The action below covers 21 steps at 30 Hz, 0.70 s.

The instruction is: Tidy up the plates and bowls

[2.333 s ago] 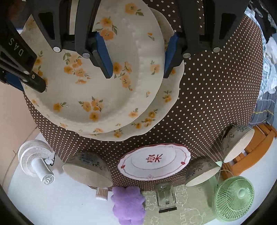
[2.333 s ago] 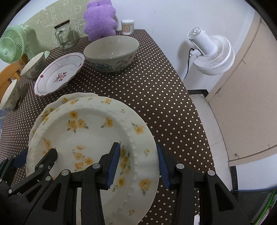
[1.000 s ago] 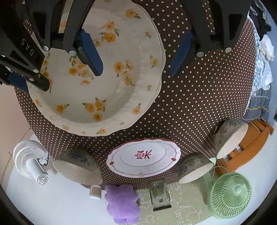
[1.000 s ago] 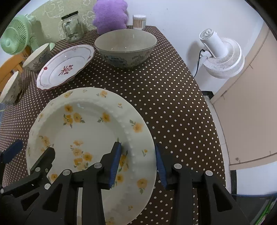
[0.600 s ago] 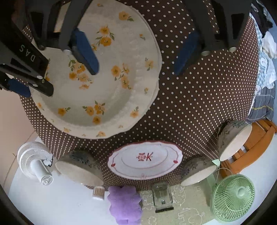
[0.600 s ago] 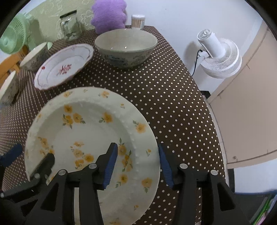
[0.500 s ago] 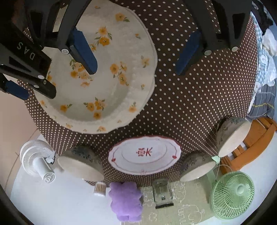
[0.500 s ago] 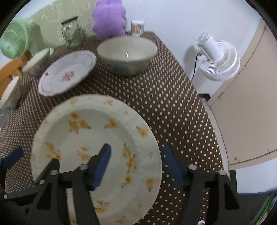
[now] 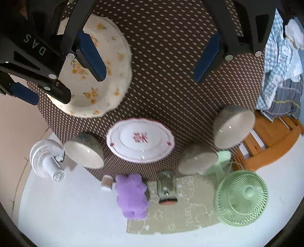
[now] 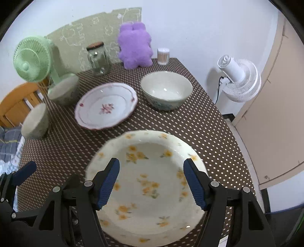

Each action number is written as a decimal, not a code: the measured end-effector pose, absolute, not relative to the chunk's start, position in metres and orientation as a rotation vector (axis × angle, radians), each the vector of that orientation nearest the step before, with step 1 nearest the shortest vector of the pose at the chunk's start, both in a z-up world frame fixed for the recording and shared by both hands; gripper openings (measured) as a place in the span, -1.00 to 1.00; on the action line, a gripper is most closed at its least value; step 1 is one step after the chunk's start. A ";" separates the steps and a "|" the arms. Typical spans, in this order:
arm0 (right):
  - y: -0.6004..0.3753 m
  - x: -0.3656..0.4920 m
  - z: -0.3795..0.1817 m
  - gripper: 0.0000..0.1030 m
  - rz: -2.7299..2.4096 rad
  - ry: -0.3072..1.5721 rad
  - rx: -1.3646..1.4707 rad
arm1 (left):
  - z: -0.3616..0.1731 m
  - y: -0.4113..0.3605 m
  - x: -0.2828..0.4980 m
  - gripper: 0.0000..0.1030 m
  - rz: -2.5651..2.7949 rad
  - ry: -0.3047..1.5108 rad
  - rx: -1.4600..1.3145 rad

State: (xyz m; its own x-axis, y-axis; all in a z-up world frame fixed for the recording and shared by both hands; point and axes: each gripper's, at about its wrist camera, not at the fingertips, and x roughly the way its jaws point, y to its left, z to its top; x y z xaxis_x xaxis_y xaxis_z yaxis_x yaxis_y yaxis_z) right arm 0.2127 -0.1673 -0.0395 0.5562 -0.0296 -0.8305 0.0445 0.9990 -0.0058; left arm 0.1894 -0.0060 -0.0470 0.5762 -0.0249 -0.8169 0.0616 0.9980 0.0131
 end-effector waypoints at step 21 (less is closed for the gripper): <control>-0.116 0.260 -0.016 0.54 -0.071 0.900 0.061 | -0.022 0.045 0.245 0.83 -0.043 0.870 0.047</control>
State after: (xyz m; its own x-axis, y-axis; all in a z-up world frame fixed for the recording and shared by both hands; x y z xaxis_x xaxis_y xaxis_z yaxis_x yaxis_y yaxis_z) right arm 0.2605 -0.1162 -0.0157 0.6198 -0.0359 -0.7839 0.0868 0.9960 0.0231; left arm 0.2454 0.0450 -0.0218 0.6438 -0.0182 -0.7650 0.0566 0.9981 0.0239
